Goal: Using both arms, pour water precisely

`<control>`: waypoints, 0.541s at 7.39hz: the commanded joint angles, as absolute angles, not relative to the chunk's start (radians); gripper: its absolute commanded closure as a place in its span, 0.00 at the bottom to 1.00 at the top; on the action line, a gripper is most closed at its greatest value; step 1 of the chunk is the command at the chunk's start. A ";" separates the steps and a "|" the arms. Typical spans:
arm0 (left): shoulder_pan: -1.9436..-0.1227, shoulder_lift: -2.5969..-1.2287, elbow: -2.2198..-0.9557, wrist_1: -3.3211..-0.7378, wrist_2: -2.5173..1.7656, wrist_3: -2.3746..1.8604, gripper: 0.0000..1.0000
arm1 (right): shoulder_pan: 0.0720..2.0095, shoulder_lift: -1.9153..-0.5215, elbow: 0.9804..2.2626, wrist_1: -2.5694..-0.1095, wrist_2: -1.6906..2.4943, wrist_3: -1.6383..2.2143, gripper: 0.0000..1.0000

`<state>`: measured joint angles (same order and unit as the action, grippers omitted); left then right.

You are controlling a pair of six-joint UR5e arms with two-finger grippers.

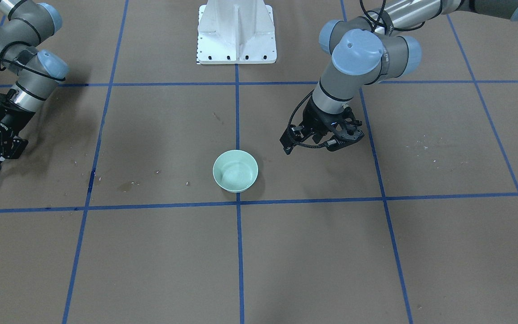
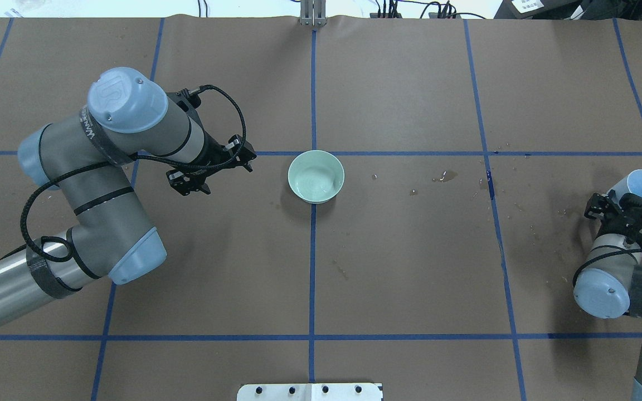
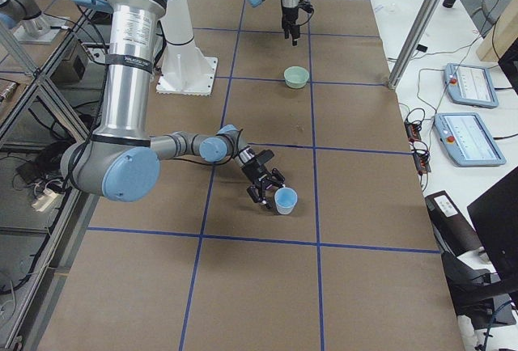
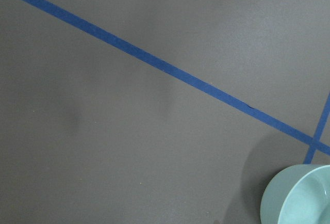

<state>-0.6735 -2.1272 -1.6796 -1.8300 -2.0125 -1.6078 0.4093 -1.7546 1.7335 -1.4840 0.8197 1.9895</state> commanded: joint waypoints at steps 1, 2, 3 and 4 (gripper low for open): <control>-0.673 -2.126 -1.680 -1.830 -2.011 -1.608 0.00 | 0.408 -1.753 1.721 -1.483 0.821 1.988 0.05; -0.673 -2.126 -1.680 -1.830 -2.011 -1.609 0.00 | 0.408 -1.753 1.721 -1.483 0.821 1.983 0.04; -0.673 -2.126 -1.680 -1.830 -2.011 -1.609 0.00 | 0.408 -1.753 1.715 -1.482 0.821 1.979 0.01; -0.673 -2.126 -1.680 -1.830 -2.011 -1.608 0.00 | 0.408 -1.752 1.713 -1.482 0.821 1.976 0.01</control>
<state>-0.6734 -2.1261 -1.6797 -1.8300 -2.0111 -1.6086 0.4081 -1.7529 1.7170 -1.4824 0.8206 1.9804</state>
